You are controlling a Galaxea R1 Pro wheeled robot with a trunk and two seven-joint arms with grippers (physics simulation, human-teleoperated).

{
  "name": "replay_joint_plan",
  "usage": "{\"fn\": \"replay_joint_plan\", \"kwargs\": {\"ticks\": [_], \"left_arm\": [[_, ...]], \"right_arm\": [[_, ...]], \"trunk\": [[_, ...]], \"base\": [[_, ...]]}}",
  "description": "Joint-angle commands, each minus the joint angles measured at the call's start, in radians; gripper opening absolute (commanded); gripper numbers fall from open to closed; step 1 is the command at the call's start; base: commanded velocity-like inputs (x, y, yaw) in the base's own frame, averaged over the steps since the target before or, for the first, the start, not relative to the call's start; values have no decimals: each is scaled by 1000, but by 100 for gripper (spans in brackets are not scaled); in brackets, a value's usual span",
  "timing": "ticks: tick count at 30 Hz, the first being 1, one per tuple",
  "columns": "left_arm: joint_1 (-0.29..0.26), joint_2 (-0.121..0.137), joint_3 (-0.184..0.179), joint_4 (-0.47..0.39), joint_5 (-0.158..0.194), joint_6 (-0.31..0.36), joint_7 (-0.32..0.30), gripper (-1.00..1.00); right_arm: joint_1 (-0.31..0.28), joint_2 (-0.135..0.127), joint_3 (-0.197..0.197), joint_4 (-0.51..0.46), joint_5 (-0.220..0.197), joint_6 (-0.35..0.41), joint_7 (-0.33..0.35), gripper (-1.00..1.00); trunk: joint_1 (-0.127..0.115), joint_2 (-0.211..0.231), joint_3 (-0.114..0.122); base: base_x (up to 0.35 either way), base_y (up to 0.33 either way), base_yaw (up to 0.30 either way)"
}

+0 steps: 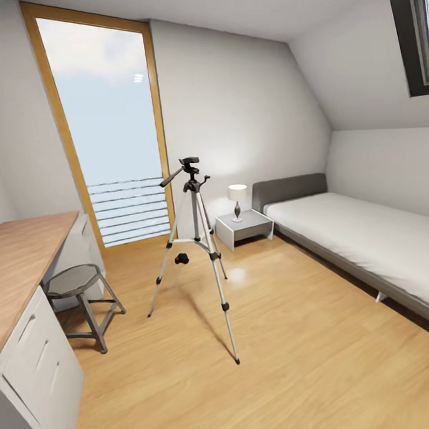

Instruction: Attach the digital camera to the camera tripod in the bedroom.

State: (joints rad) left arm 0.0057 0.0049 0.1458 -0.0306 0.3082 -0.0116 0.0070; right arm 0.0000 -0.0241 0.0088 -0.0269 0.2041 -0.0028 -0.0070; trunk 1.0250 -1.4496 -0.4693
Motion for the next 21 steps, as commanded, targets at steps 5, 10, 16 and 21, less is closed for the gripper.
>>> {"fn": "replay_joint_plan", "kwargs": {"ticks": [5,10,16,21], "left_arm": [[0,0,8,-2,-1,-1,1,100],[0,0,7,-2,-1,-1,1,100],[0,0,6,-2,-1,-1,1,100],[0,0,3,-1,-1,0,1,100]], "right_arm": [[0,0,0,-1,6,0,-1,100],[0,0,0,-1,6,0,-1,100],[0,0,0,-1,6,0,-1,100],[0,1,0,-1,6,-1,-1,100]], "trunk": [[0,0,-1],[0,0,-1],[0,0,-1],[0,0,-1]], "base": [[0,0,292],[4,0,292],[161,0,292],[290,0,292]]}}
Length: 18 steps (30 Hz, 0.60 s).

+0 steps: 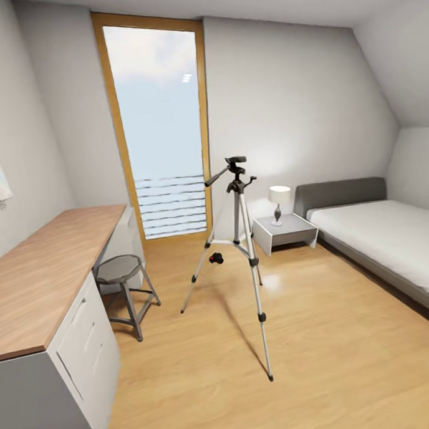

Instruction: Attach the digital camera to the camera tripod in the bedroom.

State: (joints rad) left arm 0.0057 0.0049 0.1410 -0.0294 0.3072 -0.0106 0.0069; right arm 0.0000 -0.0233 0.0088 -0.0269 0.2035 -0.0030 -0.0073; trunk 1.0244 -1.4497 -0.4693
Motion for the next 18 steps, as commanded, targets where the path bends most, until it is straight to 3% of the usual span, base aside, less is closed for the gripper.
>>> {"fn": "replay_joint_plan", "kwargs": {"ticks": [1,9,18], "left_arm": [[0,0,7,-2,0,0,1,100],[0,0,5,-1,-1,1,1,100],[0,0,4,-1,-6,8,1,100]], "right_arm": [[0,0,0,-1,7,0,-1,100],[0,0,0,-1,7,-1,-1,100],[0,0,-1,-1,7,0,0,100]], "trunk": [[1,0,-1],[1,0,-1],[1,0,-1]], "base": [[311,0,292],[318,0,272],[322,0,64]]}}
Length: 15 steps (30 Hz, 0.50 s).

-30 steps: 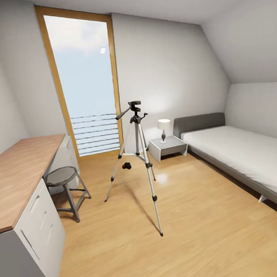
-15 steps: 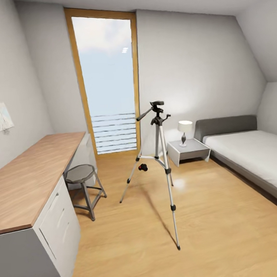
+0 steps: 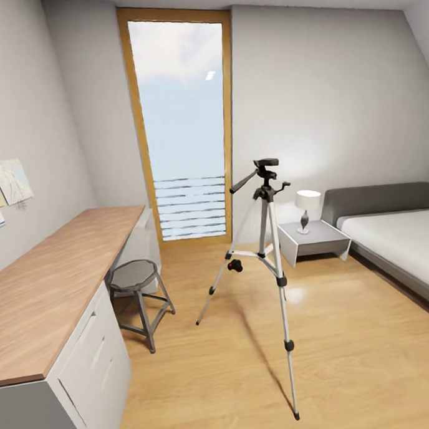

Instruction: Attach the digital camera to the camera tripod in the bedroom.

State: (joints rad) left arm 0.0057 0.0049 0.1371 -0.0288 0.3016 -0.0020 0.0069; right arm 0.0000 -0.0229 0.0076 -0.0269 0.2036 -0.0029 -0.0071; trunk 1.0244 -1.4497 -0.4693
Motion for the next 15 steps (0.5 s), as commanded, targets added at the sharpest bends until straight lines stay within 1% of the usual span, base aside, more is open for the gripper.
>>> {"fn": "replay_joint_plan", "kwargs": {"ticks": [1,15], "left_arm": [[0,0,7,-2,-1,1,1,100],[0,-2,7,-2,-4,5,1,100]], "right_arm": [[0,0,0,-1,6,0,-1,100],[0,0,0,-1,3,-2,-1,100]], "trunk": [[1,0,-1],[1,0,-1]], "base": [[322,0,15],[323,0,2]]}}
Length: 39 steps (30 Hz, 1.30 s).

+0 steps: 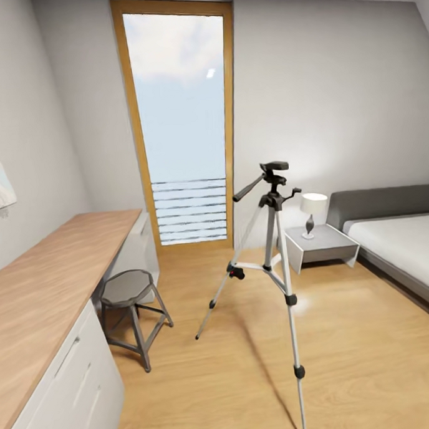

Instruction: Attach the digital camera to the camera tripod in the bedroom.

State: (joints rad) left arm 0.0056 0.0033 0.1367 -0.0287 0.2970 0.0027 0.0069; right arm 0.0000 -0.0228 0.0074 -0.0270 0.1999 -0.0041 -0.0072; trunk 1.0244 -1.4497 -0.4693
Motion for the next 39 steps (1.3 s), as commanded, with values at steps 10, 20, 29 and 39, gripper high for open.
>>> {"fn": "replay_joint_plan", "kwargs": {"ticks": [10,20,29,39], "left_arm": [[1,-5,7,-2,-4,0,1,100],[1,-5,6,-2,-4,0,1,100],[1,-5,7,-2,-4,0,1,100],[1,-4,6,-2,-5,-8,1,100]], "right_arm": [[0,0,0,-1,6,0,-1,100],[0,1,0,-1,6,0,-1,100],[0,0,0,-1,6,0,0,100],[0,0,0,-1,6,0,0,100]], "trunk": [[1,0,-1],[1,0,-1],[1,0,-1],[1,0,-1]], "base": [[323,-20,0],[323,-84,0],[323,-89,0],[323,-89,0]]}}
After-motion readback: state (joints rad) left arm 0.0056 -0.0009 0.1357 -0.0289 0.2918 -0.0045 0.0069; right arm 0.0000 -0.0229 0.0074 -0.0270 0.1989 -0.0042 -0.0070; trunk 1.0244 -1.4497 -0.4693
